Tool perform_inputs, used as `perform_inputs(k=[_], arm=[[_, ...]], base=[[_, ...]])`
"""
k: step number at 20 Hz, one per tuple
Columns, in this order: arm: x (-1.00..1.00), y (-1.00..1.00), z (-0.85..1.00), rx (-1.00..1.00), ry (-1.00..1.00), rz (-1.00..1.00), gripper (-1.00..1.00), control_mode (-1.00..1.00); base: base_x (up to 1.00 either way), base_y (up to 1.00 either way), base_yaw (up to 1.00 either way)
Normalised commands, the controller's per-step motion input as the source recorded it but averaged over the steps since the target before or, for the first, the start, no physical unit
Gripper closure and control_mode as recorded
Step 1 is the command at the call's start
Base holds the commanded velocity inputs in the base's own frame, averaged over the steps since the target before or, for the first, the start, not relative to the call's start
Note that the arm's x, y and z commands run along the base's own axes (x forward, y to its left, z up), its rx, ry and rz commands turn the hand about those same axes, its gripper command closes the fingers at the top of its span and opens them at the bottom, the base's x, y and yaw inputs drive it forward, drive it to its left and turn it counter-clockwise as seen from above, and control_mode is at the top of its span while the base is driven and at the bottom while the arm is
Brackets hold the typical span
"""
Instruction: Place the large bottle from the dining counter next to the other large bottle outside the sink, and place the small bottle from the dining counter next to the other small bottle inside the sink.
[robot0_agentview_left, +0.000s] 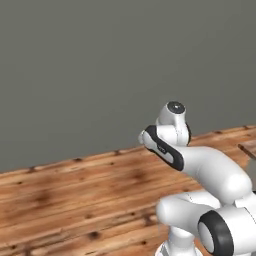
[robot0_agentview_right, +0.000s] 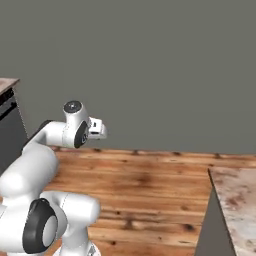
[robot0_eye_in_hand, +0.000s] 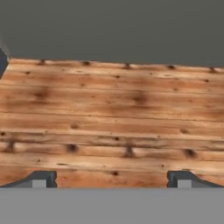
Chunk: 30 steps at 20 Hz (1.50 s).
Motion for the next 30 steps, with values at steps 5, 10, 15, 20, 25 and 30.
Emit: perform_inputs(k=[5, 10, 15, 20, 25, 30], arm=[[0.0, 0.0, 0.0, 0.0, 0.0, 0.0, -1.0, 1.0], [0.0, 0.0, 0.0, 0.0, 0.0, 0.0, -1.0, 1.0], [0.0, 0.0, 0.0, 0.0, 0.0, 0.0, -1.0, 1.0], [0.0, 0.0, 0.0, 0.0, 0.0, 0.0, -1.0, 1.0], [0.0, 0.0, 0.0, 0.0, 0.0, 0.0, -1.0, 1.0], [0.0, 0.0, 0.0, 0.0, 0.0, 0.0, -1.0, 1.0]], base=[[0.99, 0.34, -0.49], [1.0, 0.29, -0.49], [1.0, 0.28, -0.51], [0.99, 0.21, -0.53], [1.0, 0.01, -0.47], [1.0, -0.24, -0.39]])
